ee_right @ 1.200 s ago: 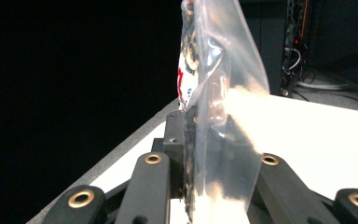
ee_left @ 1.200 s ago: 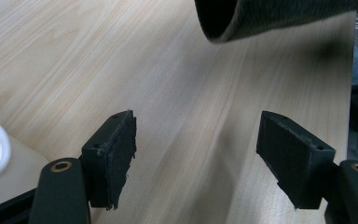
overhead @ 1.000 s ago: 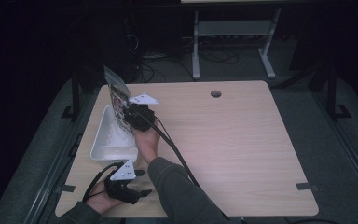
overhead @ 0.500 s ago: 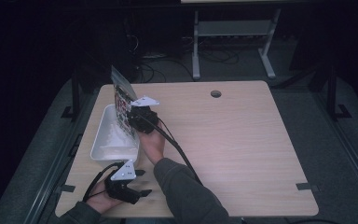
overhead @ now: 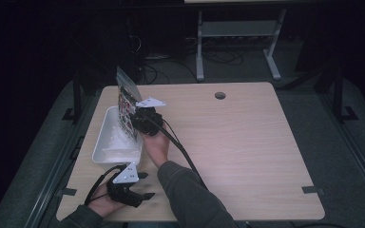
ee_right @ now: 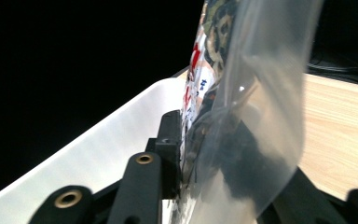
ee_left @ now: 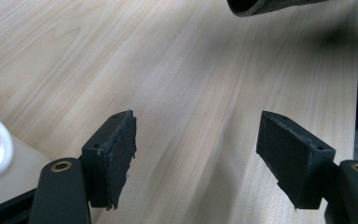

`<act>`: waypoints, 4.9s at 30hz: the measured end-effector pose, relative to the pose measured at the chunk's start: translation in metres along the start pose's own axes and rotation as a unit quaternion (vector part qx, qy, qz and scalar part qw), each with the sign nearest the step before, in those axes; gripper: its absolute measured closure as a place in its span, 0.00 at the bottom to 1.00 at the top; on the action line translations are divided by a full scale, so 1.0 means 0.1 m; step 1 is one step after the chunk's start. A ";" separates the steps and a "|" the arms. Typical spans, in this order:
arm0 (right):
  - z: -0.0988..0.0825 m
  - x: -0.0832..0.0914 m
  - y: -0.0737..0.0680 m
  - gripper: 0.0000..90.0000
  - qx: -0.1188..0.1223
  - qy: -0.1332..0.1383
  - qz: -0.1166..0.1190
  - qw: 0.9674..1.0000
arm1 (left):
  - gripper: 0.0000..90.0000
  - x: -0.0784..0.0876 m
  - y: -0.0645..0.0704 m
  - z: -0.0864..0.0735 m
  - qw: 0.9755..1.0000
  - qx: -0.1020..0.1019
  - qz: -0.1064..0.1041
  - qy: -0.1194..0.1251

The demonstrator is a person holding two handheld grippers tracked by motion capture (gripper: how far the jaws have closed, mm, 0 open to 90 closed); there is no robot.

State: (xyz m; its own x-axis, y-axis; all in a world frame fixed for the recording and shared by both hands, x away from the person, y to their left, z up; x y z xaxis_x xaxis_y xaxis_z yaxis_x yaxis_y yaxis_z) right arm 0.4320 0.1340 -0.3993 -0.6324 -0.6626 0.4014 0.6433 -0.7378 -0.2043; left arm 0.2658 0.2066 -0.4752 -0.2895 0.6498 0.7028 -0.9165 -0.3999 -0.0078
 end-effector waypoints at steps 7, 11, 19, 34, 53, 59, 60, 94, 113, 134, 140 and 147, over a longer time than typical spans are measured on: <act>0.02 0.02 0.02 0.65 -0.003 0.001 0.015 1.000 | 0.31 0.00 0.00 0.00 1.000 -0.002 0.000 0.000; 0.05 0.06 0.05 0.59 -0.010 -0.002 0.027 1.000 | 0.31 0.00 0.00 0.00 1.000 -0.001 0.000 0.000; 0.06 0.11 0.08 0.52 -0.009 -0.010 0.040 0.999 | 0.31 0.01 0.00 0.01 1.000 0.000 0.002 0.003; 0.03 0.29 0.16 0.43 -0.011 -0.017 0.076 0.997 | 0.31 0.01 -0.01 0.01 1.000 -0.002 0.004 0.004; -0.05 0.60 0.33 0.38 -0.003 -0.030 0.106 0.994 | 0.31 0.01 -0.01 0.02 1.000 -0.005 0.006 0.002; -0.08 0.69 0.40 0.36 -0.006 -0.038 0.115 0.993 | 0.31 0.01 0.00 0.02 1.000 -0.006 0.006 0.002; -0.08 0.71 0.41 0.36 -0.007 -0.038 0.115 0.993 | 0.31 0.01 0.00 0.02 1.000 -0.006 0.006 0.002; -0.26 1.26 0.86 0.32 -0.023 -0.046 0.109 0.993 | 0.29 0.00 0.00 0.04 1.000 -0.003 0.007 0.008; -0.46 1.57 1.09 0.31 -0.037 -0.057 0.113 0.991 | 0.24 -0.01 0.00 0.05 1.000 0.001 0.016 0.008; -0.69 1.91 1.36 0.31 -0.061 -0.060 0.102 0.991 | 0.24 -0.02 0.00 0.06 1.000 0.004 0.016 0.008; -0.76 1.98 1.40 0.31 -0.061 -0.068 0.098 0.991 | 0.24 -0.02 0.00 0.06 1.000 0.005 0.017 0.008; -0.82 2.08 1.43 0.30 -0.057 -0.075 0.092 0.991 | 0.24 -0.02 0.00 0.06 1.000 0.004 0.017 0.008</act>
State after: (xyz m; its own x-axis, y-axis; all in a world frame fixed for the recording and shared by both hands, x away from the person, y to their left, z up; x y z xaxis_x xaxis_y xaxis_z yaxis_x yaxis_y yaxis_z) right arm 0.3572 -0.1200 -0.4183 -0.4312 -0.7673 0.4746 0.6841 -0.6210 -0.3826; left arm 0.2679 0.2009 -0.4720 -0.3257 0.6461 0.6903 -0.9037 -0.4273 -0.0265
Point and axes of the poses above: each handheld gripper's, and its own axes: x roughly backward along the jaws, z roughly out of its top, y roughly to its right, the point moved 4 cm from there along -x, roughly forward along the jaws
